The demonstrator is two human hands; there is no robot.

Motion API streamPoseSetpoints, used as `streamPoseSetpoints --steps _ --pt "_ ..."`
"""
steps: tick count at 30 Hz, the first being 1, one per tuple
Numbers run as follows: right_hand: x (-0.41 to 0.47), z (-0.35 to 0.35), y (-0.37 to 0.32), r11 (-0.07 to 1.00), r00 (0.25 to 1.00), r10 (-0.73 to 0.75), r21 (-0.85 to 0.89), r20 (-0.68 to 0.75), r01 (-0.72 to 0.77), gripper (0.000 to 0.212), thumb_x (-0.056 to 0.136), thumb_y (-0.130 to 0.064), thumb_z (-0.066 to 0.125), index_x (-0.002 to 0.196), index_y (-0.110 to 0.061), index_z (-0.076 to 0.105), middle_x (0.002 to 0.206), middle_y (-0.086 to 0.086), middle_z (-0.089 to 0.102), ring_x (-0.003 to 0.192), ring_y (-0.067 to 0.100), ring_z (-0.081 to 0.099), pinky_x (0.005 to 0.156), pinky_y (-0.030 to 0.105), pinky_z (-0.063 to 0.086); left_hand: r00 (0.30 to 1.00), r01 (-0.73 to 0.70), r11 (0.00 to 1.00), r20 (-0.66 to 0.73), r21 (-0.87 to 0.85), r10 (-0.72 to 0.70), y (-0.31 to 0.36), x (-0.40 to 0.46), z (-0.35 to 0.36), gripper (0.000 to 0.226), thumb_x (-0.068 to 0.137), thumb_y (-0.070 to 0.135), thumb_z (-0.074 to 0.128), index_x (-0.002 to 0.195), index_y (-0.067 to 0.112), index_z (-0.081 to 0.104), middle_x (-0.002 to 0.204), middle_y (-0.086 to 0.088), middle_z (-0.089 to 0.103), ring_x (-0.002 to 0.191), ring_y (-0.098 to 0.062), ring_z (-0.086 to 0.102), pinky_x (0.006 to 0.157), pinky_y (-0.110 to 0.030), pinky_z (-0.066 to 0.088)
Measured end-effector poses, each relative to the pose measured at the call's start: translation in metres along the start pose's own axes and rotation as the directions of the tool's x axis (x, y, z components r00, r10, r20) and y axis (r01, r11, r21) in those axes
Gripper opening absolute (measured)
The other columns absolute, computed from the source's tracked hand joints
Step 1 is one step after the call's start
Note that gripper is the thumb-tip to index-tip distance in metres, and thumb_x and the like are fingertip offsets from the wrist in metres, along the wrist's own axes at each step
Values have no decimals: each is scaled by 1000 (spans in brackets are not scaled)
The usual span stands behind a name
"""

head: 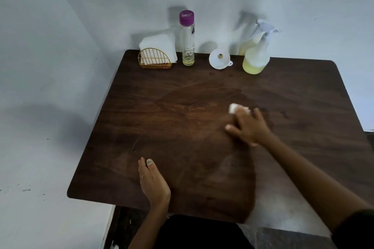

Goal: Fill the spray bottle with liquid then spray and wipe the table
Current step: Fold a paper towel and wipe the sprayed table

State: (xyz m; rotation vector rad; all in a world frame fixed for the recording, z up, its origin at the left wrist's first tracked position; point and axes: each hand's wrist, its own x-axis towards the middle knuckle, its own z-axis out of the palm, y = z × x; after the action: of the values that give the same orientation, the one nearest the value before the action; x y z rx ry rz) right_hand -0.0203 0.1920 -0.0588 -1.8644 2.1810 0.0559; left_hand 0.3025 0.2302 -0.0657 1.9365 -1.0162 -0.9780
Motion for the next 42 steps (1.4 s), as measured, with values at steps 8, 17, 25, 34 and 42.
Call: streamPoseSetpoints --steps 8,17,25,34,42 --pt "-30 13 -55 994 996 11 103 93 -21 107 74 -84 14 147 -6 17 156 12 22 147 19 11 117 45 -6 999 -23 1000 44 17 22 -3 -7 -2 65 98 53 22 149 14 28 156 -7 30 144 -21 27 119 -41 20" --pt "-120 51 -137 796 777 -572 -52 262 604 89 86 -74 16 142 -7 36 149 10 39 142 21 29 113 47 7 997 -57 998 54 35 55 -3 -10 -6 75 90 57 19 148 10 30 155 -9 31 144 -22 28 117 -36 19" --pt "-47 -5 40 918 904 396 -36 164 -396 87 89 -69 14 151 -9 6 160 5 6 148 14 2 118 49 1 991 -48 996 127 71 39 -8 -16 -12 58 101 47 22 149 15 27 155 -6 31 142 -23 30 118 -44 22" --pt "-145 65 -139 912 905 -409 42 115 407 94 86 -77 20 147 -5 27 153 14 31 145 26 18 115 45 -3 985 -90 980 163 179 60 -3 -17 -7 56 103 40 20 149 10 27 158 -9 26 147 -23 17 118 -42 14" --pt "-91 22 -23 994 991 -105 -9 80 106 90 81 -79 19 143 -16 36 150 5 38 141 18 29 114 42 10 979 -84 984 199 159 52 0 -18 -11 57 102 43 20 150 12 24 158 -7 25 147 -21 17 120 -43 13"
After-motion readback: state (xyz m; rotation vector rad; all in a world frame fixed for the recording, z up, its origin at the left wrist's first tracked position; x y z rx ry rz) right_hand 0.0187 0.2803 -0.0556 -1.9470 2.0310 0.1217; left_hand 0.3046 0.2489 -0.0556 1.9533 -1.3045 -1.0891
